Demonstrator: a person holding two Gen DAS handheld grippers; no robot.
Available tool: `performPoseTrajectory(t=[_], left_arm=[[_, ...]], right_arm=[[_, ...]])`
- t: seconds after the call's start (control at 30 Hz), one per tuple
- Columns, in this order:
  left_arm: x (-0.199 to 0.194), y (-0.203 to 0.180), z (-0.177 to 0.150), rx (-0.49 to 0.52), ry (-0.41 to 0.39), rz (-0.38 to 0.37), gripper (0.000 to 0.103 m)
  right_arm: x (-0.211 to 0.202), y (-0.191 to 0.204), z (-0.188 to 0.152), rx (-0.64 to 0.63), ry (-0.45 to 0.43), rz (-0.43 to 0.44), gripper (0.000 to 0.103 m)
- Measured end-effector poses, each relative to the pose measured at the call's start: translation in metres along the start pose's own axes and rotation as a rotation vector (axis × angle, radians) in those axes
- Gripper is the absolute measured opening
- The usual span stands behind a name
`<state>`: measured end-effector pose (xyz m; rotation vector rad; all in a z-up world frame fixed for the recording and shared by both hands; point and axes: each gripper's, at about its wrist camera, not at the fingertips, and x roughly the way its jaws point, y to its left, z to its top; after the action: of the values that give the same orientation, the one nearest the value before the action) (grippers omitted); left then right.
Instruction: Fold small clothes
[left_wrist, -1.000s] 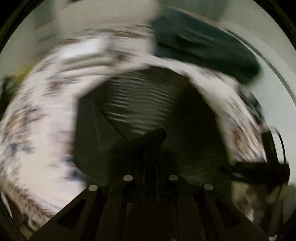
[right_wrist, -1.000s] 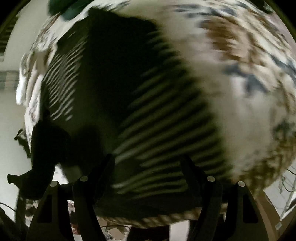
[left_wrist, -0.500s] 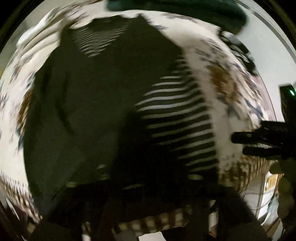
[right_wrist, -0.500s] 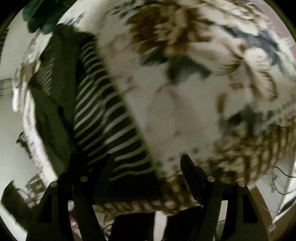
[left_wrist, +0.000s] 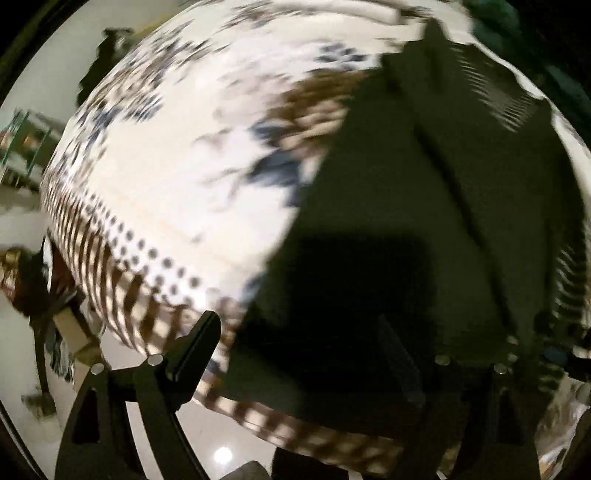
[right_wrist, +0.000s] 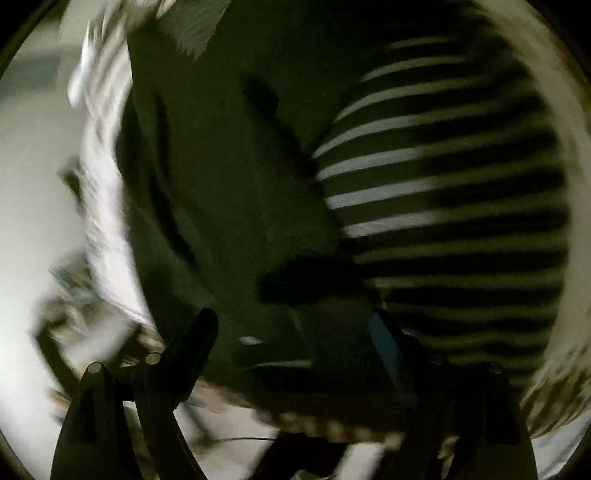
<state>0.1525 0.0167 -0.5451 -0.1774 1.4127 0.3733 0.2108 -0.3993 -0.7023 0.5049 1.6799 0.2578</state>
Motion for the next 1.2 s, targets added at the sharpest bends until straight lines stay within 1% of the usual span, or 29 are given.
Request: performPoseTrajectory(t=[0.03,0.07,0.13,0.23,0.27,0.33,0.4,0.47,0.5,0.53,0.6,0.67,0.7,0.73,0.77,0.83,0.87,0.9,0.97,1.0,1.07,1.13,1.17,1.2], left_arm=[[0.003,0.002,0.001,-0.005,0.004,0.006,0.086],[0.008,0.007,0.001,-0.01,0.011,0.008,0.086],[0.012,0.011,0.003,-0.021,0.024,-0.002,0.086],[0.013,0.012,0.007,-0.026,0.032,-0.034,0.086],[0.013,0.012,0.007,-0.02,0.036,-0.047,0.086],[0.013,0.013,0.008,-0.013,0.05,-0.066,0.086],[0.007,0.016,0.017,-0.016,0.057,-0.09,0.086],[-0.012,0.016,0.036,-0.017,0.018,-0.145,0.086],[-0.018,0.018,0.049,-0.017,0.0,-0.162,0.086],[-0.028,0.015,0.066,-0.015,-0.024,-0.193,0.086],[-0.041,0.004,0.1,-0.008,-0.062,-0.252,0.086],[-0.046,-0.013,0.147,0.004,-0.111,-0.297,0.086],[-0.046,-0.021,0.165,0.01,-0.131,-0.309,0.086],[-0.046,-0.032,0.185,0.017,-0.154,-0.314,0.086],[-0.044,-0.043,0.211,0.024,-0.18,-0.316,0.086],[-0.033,-0.065,0.26,0.057,-0.211,-0.317,0.086],[-0.028,-0.076,0.278,0.073,-0.211,-0.319,0.086],[-0.019,-0.091,0.304,0.102,-0.209,-0.327,0.086],[-0.006,-0.114,0.331,0.137,-0.196,-0.335,0.086],[0.005,-0.127,0.349,0.16,-0.187,-0.341,0.086],[0.022,-0.146,0.372,0.189,-0.171,-0.329,0.085],[0.035,-0.166,0.385,0.226,-0.152,-0.33,0.084],[0.043,-0.175,0.393,0.246,-0.147,-0.312,0.08],[0.05,-0.187,0.4,0.28,-0.143,-0.308,0.073]], right_arm=[[0.007,0.006,0.001,-0.028,0.008,-0.068,0.083],[0.01,0.006,0.0,-0.038,0.003,-0.134,0.073],[0.004,-0.011,-0.001,0.008,-0.017,-0.242,0.061],[-0.019,-0.048,-0.008,0.13,-0.057,-0.326,0.061],[-0.028,-0.06,-0.01,0.169,-0.042,-0.32,0.061],[-0.043,-0.071,-0.014,0.241,-0.013,-0.254,0.063],[-0.062,-0.072,-0.014,0.287,-0.007,-0.212,0.063],[-0.085,-0.064,-0.008,0.303,-0.037,-0.142,0.064],[-0.095,-0.062,-0.004,0.303,-0.053,-0.127,0.064],[-0.11,-0.052,0.009,0.295,-0.086,-0.106,0.066],[-0.131,-0.031,0.037,0.264,-0.157,-0.077,0.067],[-0.149,-0.013,0.073,0.237,-0.227,-0.072,0.067],[-0.156,-0.003,0.093,0.23,-0.253,-0.074,0.067],[-0.164,0.004,0.122,0.213,-0.289,-0.07,0.067],[-0.168,0.005,0.142,0.205,-0.309,-0.064,0.067],[-0.171,0.014,0.195,0.192,-0.355,-0.055,0.067],[-0.173,0.017,0.216,0.187,-0.373,-0.054,0.067],[-0.172,0.021,0.24,0.185,-0.391,-0.053,0.067],[-0.172,0.017,0.291,0.192,-0.405,-0.044,0.067],[-0.166,0.02,0.313,0.194,-0.409,-0.044,0.067],[-0.163,0.02,0.351,0.193,-0.413,-0.068,0.067],[-0.152,0.019,0.379,0.18,-0.4,-0.086,0.067],[-0.148,0.017,0.39,0.171,-0.391,-0.094,0.067],[-0.145,0.016,0.396,0.164,-0.38,-0.097,0.067]])
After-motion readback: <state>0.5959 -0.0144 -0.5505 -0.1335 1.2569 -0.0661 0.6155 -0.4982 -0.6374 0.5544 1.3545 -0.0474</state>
